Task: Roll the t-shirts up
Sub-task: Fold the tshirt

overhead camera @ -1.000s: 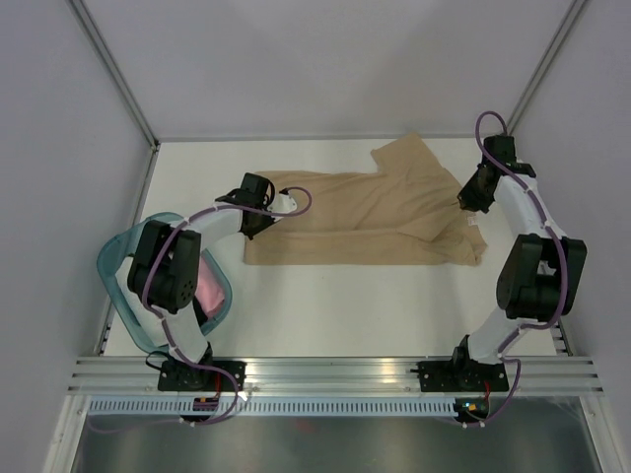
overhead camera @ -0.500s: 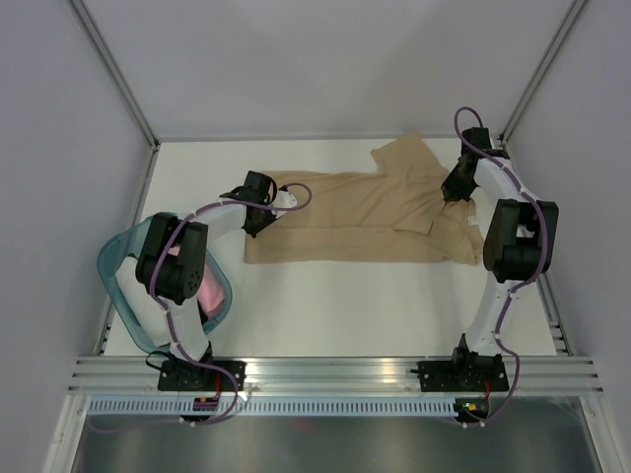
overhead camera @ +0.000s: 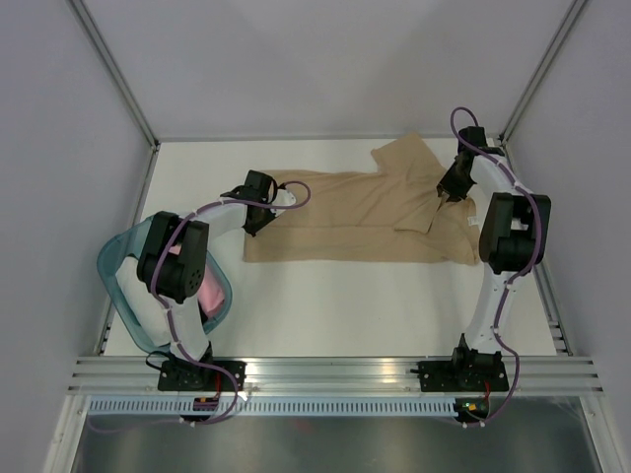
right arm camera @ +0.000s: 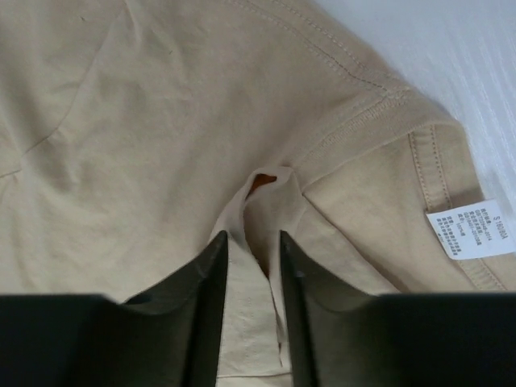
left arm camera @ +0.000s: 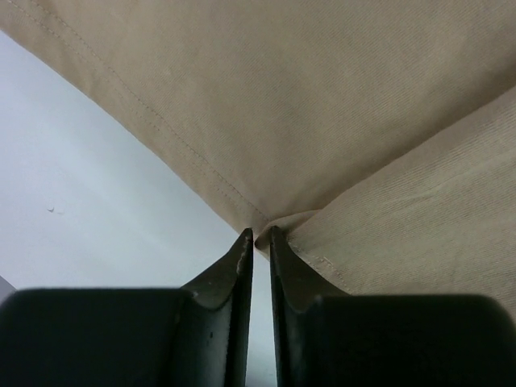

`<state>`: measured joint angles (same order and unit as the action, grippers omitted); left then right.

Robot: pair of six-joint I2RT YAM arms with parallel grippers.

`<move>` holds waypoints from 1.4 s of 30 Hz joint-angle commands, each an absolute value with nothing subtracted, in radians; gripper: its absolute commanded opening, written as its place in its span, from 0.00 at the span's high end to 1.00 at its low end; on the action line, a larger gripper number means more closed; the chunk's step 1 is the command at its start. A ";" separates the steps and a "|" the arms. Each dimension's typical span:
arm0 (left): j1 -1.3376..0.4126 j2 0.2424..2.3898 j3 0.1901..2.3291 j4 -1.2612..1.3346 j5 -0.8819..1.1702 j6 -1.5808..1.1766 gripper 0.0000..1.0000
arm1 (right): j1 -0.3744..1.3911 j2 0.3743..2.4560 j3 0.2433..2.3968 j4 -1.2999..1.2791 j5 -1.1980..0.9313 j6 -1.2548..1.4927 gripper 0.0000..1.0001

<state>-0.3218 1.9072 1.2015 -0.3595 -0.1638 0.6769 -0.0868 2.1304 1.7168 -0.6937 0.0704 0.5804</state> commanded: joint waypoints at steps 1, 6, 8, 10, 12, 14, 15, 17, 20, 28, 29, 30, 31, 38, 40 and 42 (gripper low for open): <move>-0.318 1.910 1.215 -0.342 -0.186 0.641 0.80 | -0.089 2.140 1.776 -0.684 0.046 0.552 0.59; -0.319 1.891 1.223 -0.342 -0.198 0.627 0.58 | -0.087 2.102 1.841 -0.747 0.083 0.488 0.51; -0.319 1.872 1.227 -0.344 -0.192 0.612 0.56 | -0.086 2.025 1.772 -0.733 0.086 0.479 0.50; -0.318 1.856 1.232 -0.351 -0.186 0.598 0.50 | -0.081 1.944 1.651 -0.715 0.072 0.474 0.50; -0.319 1.827 1.235 -0.362 -0.176 0.589 0.49 | -0.071 1.899 1.533 -0.718 0.066 0.492 0.51; -0.319 1.803 1.233 -0.374 -0.144 0.575 0.46 | -0.055 1.844 1.448 -0.671 0.037 0.502 0.50; -0.321 1.786 1.230 -0.379 -0.132 0.571 0.45 | -0.037 1.832 1.380 -0.651 0.023 0.515 0.50; -0.324 1.773 1.229 -0.400 -0.112 0.561 0.45 | -0.025 1.827 1.341 -0.609 -0.044 0.529 0.50; -0.333 1.758 1.209 -0.422 -0.126 0.549 0.45 | -0.005 1.850 1.327 -0.609 -0.041 0.535 0.50; -0.356 1.756 1.121 -0.426 -0.124 0.523 0.45 | 0.044 1.924 1.331 -0.592 -0.041 0.552 0.53; -0.359 1.755 1.111 -0.423 -0.123 0.522 0.45 | 0.044 1.925 1.333 -0.589 -0.034 0.555 0.55; -0.360 1.755 1.108 -0.422 -0.121 0.522 0.45 | 0.043 1.928 1.341 -0.592 -0.016 0.555 0.56; -0.362 1.753 1.104 -0.423 -0.120 0.522 0.45 | 0.043 1.937 1.345 -0.601 -0.009 0.555 0.56; -0.364 1.747 1.108 -0.425 -0.123 0.534 0.45 | 0.044 1.937 1.351 -0.635 0.080 0.545 0.55; -0.364 1.750 1.109 -0.426 -0.121 0.537 0.45 | 0.043 1.936 1.338 -0.609 0.083 0.534 0.57; -0.364 1.755 1.112 -0.426 -0.123 0.535 0.45 | 0.043 1.950 1.331 -0.598 0.074 0.531 0.70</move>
